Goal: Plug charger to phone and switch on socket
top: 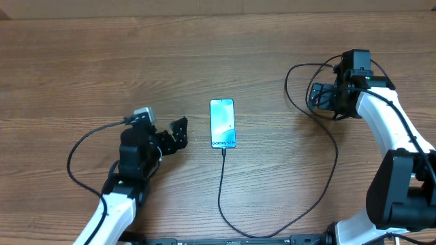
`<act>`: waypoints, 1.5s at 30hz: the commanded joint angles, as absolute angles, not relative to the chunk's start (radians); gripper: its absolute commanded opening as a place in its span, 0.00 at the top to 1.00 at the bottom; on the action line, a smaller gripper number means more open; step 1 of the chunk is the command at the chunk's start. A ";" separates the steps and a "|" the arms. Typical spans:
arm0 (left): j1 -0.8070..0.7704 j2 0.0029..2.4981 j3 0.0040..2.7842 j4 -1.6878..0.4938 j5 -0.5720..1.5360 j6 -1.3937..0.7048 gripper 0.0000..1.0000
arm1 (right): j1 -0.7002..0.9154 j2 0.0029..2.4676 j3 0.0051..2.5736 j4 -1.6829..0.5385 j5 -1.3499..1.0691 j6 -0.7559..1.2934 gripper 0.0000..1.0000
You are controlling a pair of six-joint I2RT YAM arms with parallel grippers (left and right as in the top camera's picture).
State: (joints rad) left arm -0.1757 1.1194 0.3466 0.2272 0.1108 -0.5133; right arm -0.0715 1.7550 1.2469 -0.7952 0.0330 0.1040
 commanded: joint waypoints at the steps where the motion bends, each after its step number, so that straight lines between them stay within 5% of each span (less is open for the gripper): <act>1: -0.155 1.067 0.303 0.242 0.132 -0.493 0.00 | -0.071 1.741 1.236 -0.791 0.032 0.100 0.00; 21: -0.142 0.820 0.005 0.517 0.124 -0.498 0.00 | -0.071 1.741 1.236 -0.791 0.031 0.100 0.00; 45: -0.146 0.642 0.005 0.324 0.097 -0.493 0.00 | -0.071 1.741 1.236 -0.791 0.031 0.100 0.00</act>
State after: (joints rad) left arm -0.1486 0.7116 0.0082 0.3721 0.1184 -0.5133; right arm -0.0715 1.7550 1.2469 -0.7952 0.0330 0.1043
